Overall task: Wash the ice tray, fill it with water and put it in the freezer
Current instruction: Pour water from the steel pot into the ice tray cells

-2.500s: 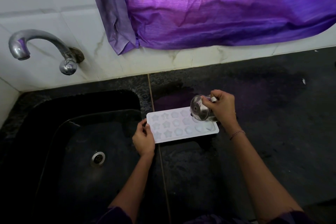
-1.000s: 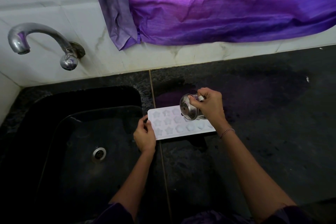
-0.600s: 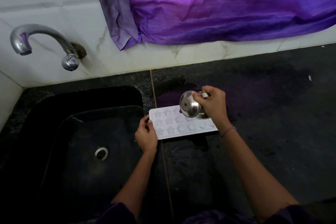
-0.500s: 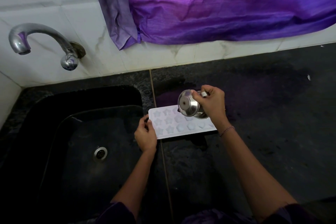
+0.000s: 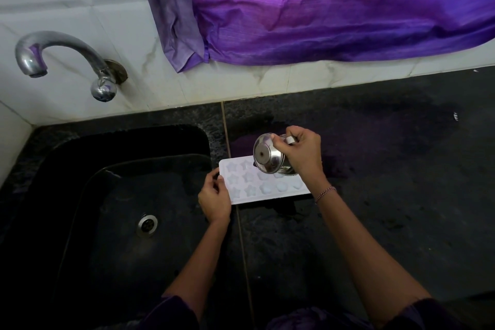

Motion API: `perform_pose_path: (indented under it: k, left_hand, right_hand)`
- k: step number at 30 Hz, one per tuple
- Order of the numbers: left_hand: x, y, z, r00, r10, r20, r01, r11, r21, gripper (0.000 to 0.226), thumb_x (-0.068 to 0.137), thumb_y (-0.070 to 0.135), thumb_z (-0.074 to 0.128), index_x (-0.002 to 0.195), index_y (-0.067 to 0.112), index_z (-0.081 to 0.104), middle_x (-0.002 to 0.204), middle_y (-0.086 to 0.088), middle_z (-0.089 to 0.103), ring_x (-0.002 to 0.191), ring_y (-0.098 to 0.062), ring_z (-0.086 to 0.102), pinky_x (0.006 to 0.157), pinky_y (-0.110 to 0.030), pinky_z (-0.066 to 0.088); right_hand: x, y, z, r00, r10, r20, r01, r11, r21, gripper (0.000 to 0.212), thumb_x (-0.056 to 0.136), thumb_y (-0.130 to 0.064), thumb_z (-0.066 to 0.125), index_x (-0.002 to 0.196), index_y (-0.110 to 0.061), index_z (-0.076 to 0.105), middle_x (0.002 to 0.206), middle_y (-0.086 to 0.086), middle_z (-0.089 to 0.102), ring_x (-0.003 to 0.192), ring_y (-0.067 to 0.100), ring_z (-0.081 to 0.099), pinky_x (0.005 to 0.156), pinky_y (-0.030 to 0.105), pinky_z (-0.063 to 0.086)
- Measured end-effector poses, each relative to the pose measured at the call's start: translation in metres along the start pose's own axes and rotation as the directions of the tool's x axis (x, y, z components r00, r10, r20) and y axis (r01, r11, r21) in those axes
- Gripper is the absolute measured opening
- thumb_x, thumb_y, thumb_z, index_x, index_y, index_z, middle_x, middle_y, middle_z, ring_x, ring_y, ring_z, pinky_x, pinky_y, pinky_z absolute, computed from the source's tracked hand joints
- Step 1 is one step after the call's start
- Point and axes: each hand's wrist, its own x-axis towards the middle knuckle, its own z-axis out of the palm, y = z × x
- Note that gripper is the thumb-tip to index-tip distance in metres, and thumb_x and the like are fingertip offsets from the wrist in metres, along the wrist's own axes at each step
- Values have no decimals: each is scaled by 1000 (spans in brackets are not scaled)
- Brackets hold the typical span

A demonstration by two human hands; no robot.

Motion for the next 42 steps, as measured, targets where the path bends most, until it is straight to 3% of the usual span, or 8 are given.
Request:
perform_pose_path:
  k: [8, 14, 22, 26, 29, 32, 36, 42]
  left_hand:
    - [0, 1, -1, 1000, -11, 1, 11, 1000, 4, 23, 93, 14, 53, 112, 13, 66, 77, 4, 59, 74, -13, 55, 70, -28, 46]
    - [-1, 2, -1, 1000, -16, 4, 16, 1000, 12, 23, 94, 14, 53, 113, 14, 66, 85, 0, 62, 79, -15, 57, 72, -26, 42]
    - [-1, 3, -1, 1000, -21, 1, 21, 1000, 12, 24, 93, 15, 53, 113, 14, 66, 79, 1, 61, 75, -18, 58, 69, -29, 47]
    - [-1, 3, -1, 1000, -17, -2, 17, 1000, 9, 24, 93, 14, 53, 113, 14, 66, 81, 3, 60, 76, -15, 57, 73, -31, 49]
    - [0, 3, -1, 1000, -10, -5, 11, 1000, 14, 24, 92, 14, 54, 113, 14, 67, 81, 2, 61, 76, -17, 58, 73, -34, 51]
    - [0, 2, -1, 1000, -13, -2, 13, 1000, 7, 23, 92, 15, 54, 112, 14, 67, 80, 1, 62, 75, -17, 58, 73, -35, 51]
    - [0, 0, -1, 1000, -17, 8, 17, 1000, -4, 22, 92, 14, 54, 111, 14, 67, 80, -1, 64, 74, -17, 58, 71, -33, 50]
    - [-1, 2, -2, 1000, -11, 6, 11, 1000, -9, 23, 93, 12, 53, 111, 13, 67, 81, 2, 62, 74, -13, 56, 70, -26, 44]
  right_hand:
    - [0, -3, 5, 989, -142, 47, 146, 985, -96, 48, 73, -6, 73, 52, -14, 31, 49, -12, 25, 50, 7, 25, 49, 28, 29]
    - [-1, -5, 9, 976, -208, 70, 216, 966, -140, 48, 70, -8, 72, 52, -16, 29, 50, -3, 28, 51, 12, 26, 48, 25, 25]
    - [-2, -5, 11, 967, -235, 104, 251, 947, -200, 48, 69, -7, 73, 52, -16, 29, 50, -12, 22, 54, 11, 25, 46, 15, 23]
    - [-3, -3, 11, 976, -204, 72, 215, 956, -200, 47, 70, -8, 73, 52, -15, 30, 49, -1, 30, 52, 13, 27, 48, 22, 22]
    - [-3, -2, 10, 987, -158, 21, 160, 977, -139, 46, 71, -6, 74, 51, -14, 32, 50, -4, 28, 51, 13, 28, 48, 27, 27]
    - [-2, -1, 8, 996, -84, -15, 84, 995, -55, 47, 73, -5, 73, 52, -13, 32, 49, -8, 26, 50, 9, 28, 49, 25, 30]
    - [-2, -4, 6, 999, 27, -39, -26, 999, 31, 49, 76, -6, 72, 49, -12, 31, 50, 2, 27, 51, 7, 28, 49, 16, 27]
    - [-1, -8, 8, 991, 120, -57, -114, 989, 97, 53, 77, -9, 72, 48, -21, 29, 46, -7, 26, 47, 5, 25, 49, 21, 27]
